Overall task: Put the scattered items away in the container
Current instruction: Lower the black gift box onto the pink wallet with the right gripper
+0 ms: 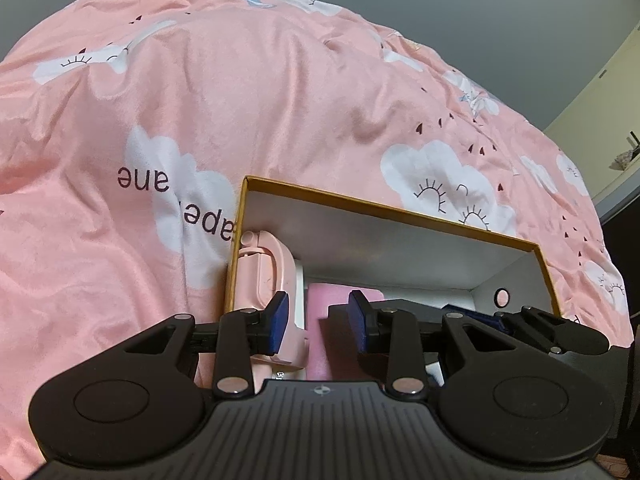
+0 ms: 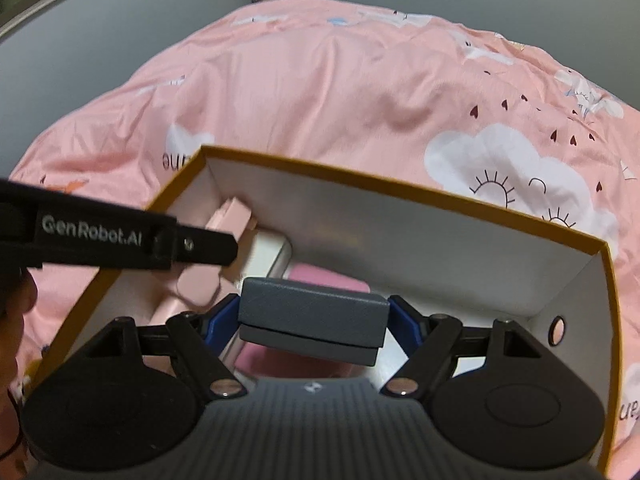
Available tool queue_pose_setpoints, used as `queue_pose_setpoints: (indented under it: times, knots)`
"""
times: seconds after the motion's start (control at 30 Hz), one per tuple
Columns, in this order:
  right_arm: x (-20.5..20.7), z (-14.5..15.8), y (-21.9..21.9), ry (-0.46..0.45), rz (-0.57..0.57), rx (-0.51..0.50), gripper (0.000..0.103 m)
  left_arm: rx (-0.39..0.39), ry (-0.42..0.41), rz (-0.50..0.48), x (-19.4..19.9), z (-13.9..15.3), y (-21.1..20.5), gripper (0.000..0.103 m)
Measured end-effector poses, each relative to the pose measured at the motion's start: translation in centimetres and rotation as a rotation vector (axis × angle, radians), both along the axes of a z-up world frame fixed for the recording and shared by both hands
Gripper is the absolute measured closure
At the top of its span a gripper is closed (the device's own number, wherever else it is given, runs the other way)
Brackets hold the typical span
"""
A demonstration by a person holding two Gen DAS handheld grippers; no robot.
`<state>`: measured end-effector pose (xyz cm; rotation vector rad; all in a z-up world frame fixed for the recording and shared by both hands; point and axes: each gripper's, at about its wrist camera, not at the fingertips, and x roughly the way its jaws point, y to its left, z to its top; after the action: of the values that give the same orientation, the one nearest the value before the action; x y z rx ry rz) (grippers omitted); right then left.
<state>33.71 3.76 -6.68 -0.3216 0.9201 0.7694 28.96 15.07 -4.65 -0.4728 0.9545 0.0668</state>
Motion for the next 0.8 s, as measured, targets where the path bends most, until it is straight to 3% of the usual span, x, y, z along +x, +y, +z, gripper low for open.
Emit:
queue_pose_setpoints:
  times: [0.23, 0.6, 0.8]
  knots:
    - [-0.8, -0.9, 1.6, 0.055, 0.067, -0.158, 0.023, 0.017, -0.015, -0.004, -0.5, 0.3, -0.2, 0.066]
    - [0.4, -2.6, 2.4, 0.127, 0.091, -0.236, 0.023, 0.018, -0.030, -0.014, -0.9, 0.6, 0.2, 0.066]
    - [1.6, -1.9, 1.4, 0.211, 0.090, -0.191, 0.022, 0.005, -0.031, -0.022, -1.0, 0.5, 0.2, 0.066]
